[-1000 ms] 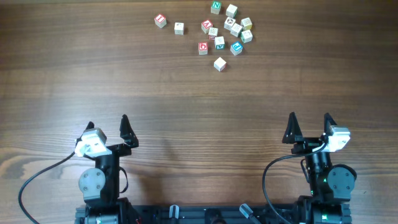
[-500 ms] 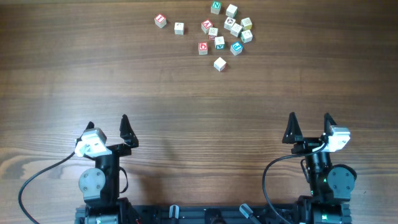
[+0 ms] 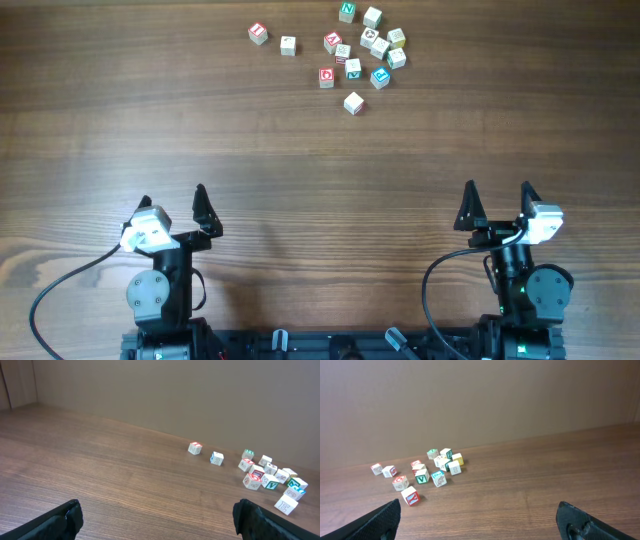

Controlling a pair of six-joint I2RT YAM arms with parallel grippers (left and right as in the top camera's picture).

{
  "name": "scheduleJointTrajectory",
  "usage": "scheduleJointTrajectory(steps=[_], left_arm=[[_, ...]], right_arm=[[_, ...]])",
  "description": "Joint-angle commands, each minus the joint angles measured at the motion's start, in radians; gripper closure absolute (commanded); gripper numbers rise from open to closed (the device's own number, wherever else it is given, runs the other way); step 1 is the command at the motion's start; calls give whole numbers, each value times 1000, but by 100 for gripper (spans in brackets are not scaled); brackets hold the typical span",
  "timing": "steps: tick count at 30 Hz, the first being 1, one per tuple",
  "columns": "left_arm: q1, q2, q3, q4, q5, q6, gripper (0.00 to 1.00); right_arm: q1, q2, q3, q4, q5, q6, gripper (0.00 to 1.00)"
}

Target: Form a circle

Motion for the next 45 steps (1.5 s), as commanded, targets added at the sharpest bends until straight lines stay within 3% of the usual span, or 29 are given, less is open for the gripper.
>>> scheduleJointTrajectory(steps=[1,35,45], left_arm=[[8,-7,-5,-3,16,23,0],[8,-7,-5,-2,24,15,0],[8,-7,41,-40,173,7,0]], right_arm=[[0,-8,-1,6,8,-19,0],[0,-8,-1,6,8,-19,0],[0,-8,-1,6,8,-19,0]])
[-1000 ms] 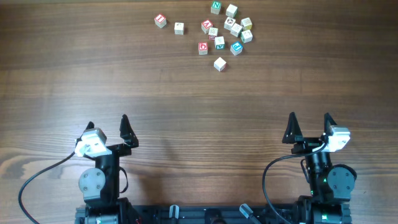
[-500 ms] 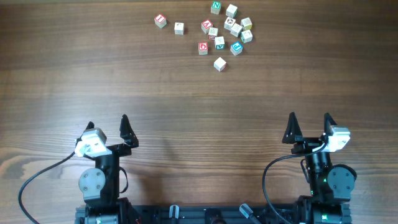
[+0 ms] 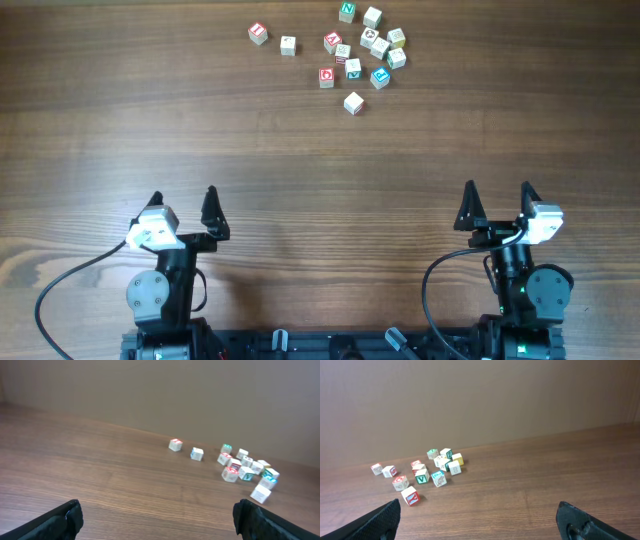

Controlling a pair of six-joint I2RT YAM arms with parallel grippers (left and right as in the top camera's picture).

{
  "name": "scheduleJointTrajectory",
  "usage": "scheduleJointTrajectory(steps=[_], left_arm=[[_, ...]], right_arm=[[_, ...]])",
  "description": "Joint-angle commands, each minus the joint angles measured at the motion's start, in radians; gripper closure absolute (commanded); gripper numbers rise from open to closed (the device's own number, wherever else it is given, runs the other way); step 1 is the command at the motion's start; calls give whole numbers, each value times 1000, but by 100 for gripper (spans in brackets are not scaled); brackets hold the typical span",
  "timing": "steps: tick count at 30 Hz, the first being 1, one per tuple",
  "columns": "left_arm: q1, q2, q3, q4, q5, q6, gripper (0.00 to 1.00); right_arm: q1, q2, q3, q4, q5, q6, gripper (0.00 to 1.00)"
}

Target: Form a circle

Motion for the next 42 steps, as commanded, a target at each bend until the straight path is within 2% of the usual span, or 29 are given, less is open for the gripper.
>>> scheduleJointTrajectory(steps=[1,6,11,15,18,20,21,24,26,29,33,37,42], left_arm=[[8,-7,58,-67,61,-7,0],[8,0,159,-179,65,-10,0],[8,128,278,-233,138,-10,0],[8,387,426,-245,230,-10,0],[8,587,587,-309,312,-10,0],[8,724,739,-401,407,-10,0],[8,783,814,-436,499,-10,0],[8,895,916,-475,881,-10,0],[8,933,916,-465,936,-10,0],[5,996,917,-428,893,-39,0],[-39,1063,961,-416,661,-122,0],[-134,1169,1127,-434,477,-167,0],[-264,1381,1417,-568,165,-161,0]], right_arm=[[0,-8,-1,6,8,-19,0],[0,-8,-1,5,8,-19,0],[0,-8,-1,5,8,-19,1],[0,-8,-1,6,8,-19,0],[0,-8,-1,6,8,-19,0],[0,-8,-1,6,8,-19,0],[0,-8,-1,6,8,-19,0],[0,-8,-1,6,8,-19,0],[0,-8,-1,6,8,-19,0],[0,-8,-1,6,8,-19,0],[0,-8,-1,6,8,-19,0],[0,-8,-1,6,8,-19,0],[0,-8,-1,6,8,-19,0]])
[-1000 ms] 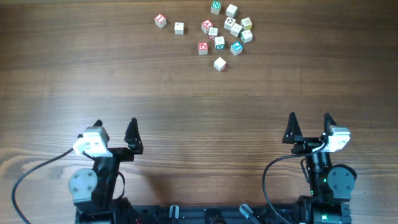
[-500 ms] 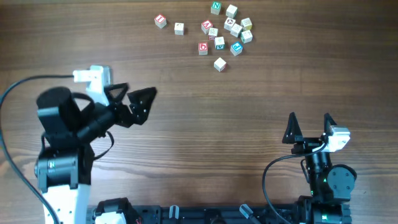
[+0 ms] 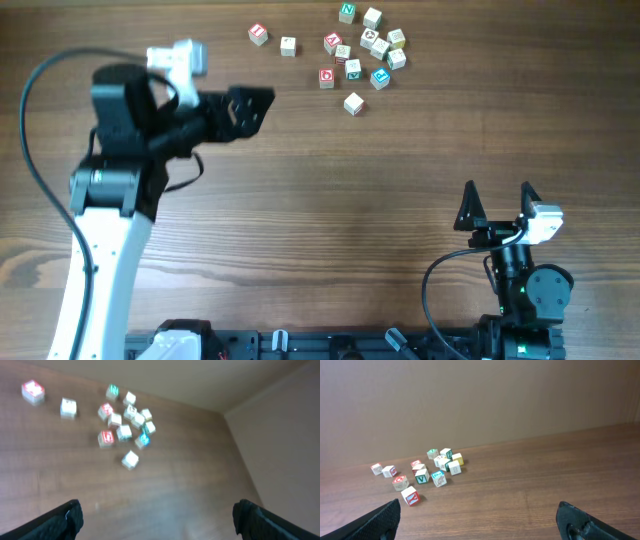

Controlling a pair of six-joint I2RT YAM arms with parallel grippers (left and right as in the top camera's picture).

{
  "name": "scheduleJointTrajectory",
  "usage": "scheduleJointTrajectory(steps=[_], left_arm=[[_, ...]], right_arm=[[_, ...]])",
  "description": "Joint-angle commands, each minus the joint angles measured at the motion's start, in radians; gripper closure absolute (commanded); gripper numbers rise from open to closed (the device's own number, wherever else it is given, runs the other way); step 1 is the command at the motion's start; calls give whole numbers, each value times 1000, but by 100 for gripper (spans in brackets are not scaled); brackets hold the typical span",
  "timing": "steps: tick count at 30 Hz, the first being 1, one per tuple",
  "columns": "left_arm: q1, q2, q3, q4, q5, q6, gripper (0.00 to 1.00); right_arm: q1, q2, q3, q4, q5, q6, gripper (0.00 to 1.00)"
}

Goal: Form a circle
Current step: 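Reach the left gripper to the red-lettered block and grasp it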

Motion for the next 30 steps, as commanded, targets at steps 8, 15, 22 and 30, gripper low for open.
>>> scheduleJointTrajectory(steps=[8,15,22,30], left_arm=[[-174,518,449,-70,-385,7,0],[-290,699,454,88,-673,7,1],[-354,873,454,225,-763,-53,3],[-355,1038,454,359,-737,-98,4]], right_arm=[[0,-8,-1,6,8,-19,0],[0,-8,-1,6,8,-19,0],[0,-8,-1,6,8,-19,0],[0,-8,-1,6,8,-19,0]])
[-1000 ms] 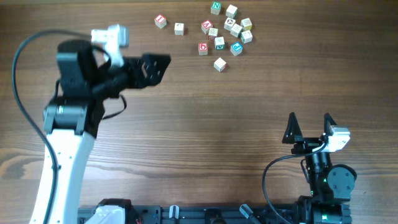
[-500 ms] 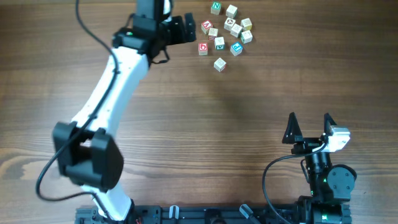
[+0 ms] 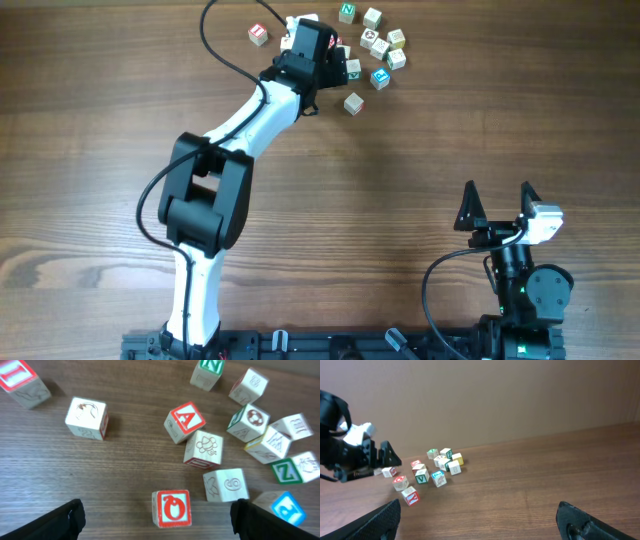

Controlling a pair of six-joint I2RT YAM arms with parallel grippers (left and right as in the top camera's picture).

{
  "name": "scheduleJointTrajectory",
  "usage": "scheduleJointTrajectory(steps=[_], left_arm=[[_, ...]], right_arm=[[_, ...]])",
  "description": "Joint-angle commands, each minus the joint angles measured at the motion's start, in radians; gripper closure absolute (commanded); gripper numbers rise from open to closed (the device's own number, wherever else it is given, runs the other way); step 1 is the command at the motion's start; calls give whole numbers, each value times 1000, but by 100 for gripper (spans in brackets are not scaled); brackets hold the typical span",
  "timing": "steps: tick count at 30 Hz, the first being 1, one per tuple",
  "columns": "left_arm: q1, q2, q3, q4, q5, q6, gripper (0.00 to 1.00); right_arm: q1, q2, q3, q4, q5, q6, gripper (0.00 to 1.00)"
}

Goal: Form a circle
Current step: 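Reach the left gripper to the red-lettered block and grasp it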

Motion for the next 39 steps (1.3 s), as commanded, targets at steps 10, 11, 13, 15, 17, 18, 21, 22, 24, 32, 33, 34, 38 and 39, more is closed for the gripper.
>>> scheduleJointTrajectory(steps=[10,11,13,15,17,18,21,22,24,32,33,34,38,39], left_arm=[[3,116,19,76,30,-21,16],[3,116,19,74,30,-21,24],[3,116,19,71,30,-21,39],[2,116,19,71,29,-21,45],[2,116,19,70,29,-21,49],[2,115,19,69,29,-20,52],[2,111,19,65,29,5,61],[2,104,19,61,28,14,63],[2,90,19,48,28,16,67],[1,-40,19,-40,29,14,75],[-1,-61,19,-70,29,8,75],[-4,-79,19,-101,29,4,75],[-26,-166,19,-294,29,-66,76],[-36,-183,19,-365,29,-119,77]], right_arm=[[0,-8,-1,6,8,-19,0],[0,-8,-1,6,8,-19,0],[0,-8,-1,6,8,-19,0],[0,-8,-1,6,8,-19,0],[0,-8,-1,6,8,-19,0],[0,-8,-1,6,8,-19,0],[0,-8,-1,6,8,-19,0],[0,-8,-1,6,8,-19,0],[0,-8,-1,6,8,-19,0],[0,-8,-1,6,8,-19,0],[0,-8,-1,6,8,-19,0],[0,-8,-1,6,8,-19,0],[0,-8,-1,6,8,-19,0],[0,-8,-1,6,8,-19,0]])
